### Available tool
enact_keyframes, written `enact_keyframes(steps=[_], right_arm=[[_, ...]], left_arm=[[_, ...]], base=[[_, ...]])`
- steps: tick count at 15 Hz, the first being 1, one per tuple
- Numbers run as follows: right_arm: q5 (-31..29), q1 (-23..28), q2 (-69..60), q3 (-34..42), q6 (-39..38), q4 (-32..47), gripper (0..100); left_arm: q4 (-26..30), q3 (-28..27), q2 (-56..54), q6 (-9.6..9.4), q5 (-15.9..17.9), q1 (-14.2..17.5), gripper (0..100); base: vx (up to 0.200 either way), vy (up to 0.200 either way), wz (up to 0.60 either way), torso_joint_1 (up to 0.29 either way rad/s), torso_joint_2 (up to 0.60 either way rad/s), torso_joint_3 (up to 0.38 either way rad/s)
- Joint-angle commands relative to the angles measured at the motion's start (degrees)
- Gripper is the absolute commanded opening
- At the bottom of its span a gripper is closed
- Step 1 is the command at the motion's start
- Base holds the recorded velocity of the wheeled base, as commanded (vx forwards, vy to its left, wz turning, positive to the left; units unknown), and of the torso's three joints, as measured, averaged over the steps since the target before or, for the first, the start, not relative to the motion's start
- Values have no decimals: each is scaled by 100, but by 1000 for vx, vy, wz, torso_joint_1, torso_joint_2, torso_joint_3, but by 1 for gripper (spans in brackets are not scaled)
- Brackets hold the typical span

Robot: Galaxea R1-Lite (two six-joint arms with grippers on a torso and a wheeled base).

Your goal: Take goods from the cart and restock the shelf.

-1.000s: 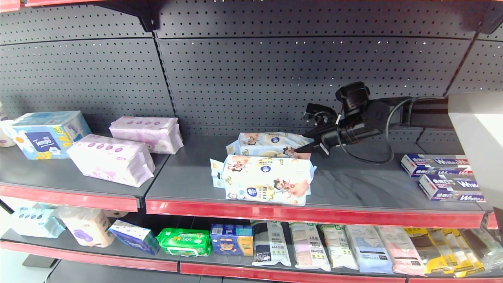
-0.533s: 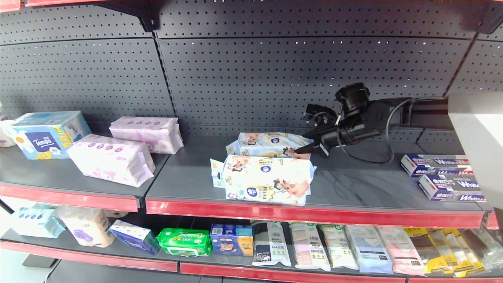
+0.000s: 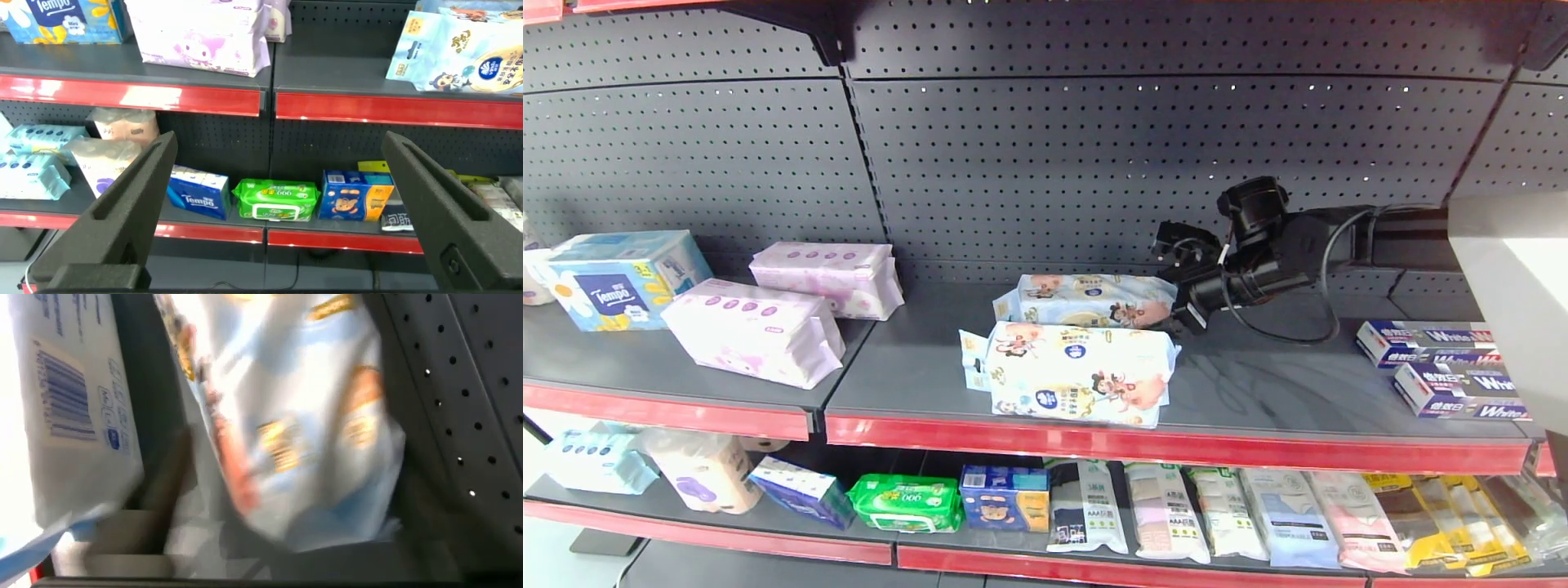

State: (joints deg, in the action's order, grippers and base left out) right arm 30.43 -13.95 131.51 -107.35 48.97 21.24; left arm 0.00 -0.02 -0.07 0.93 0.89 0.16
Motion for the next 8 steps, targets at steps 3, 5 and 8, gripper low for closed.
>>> enact_keyframes(steps=[3, 5, 8], right_arm=[[16, 94, -91, 4, -28, 12, 100], [16, 191, -214, 162, -37, 21, 100], [16, 357, -504, 584, -45, 21, 100]], left_arm=[[0, 2, 7, 4, -1, 11, 100], [0, 2, 7, 4, -1, 2, 100], [0, 2, 7, 4, -1, 2, 100]], base=[[0, 0, 0, 0, 0, 0], [0, 0, 0, 0, 0, 0], [0, 0, 0, 0, 0, 0]])
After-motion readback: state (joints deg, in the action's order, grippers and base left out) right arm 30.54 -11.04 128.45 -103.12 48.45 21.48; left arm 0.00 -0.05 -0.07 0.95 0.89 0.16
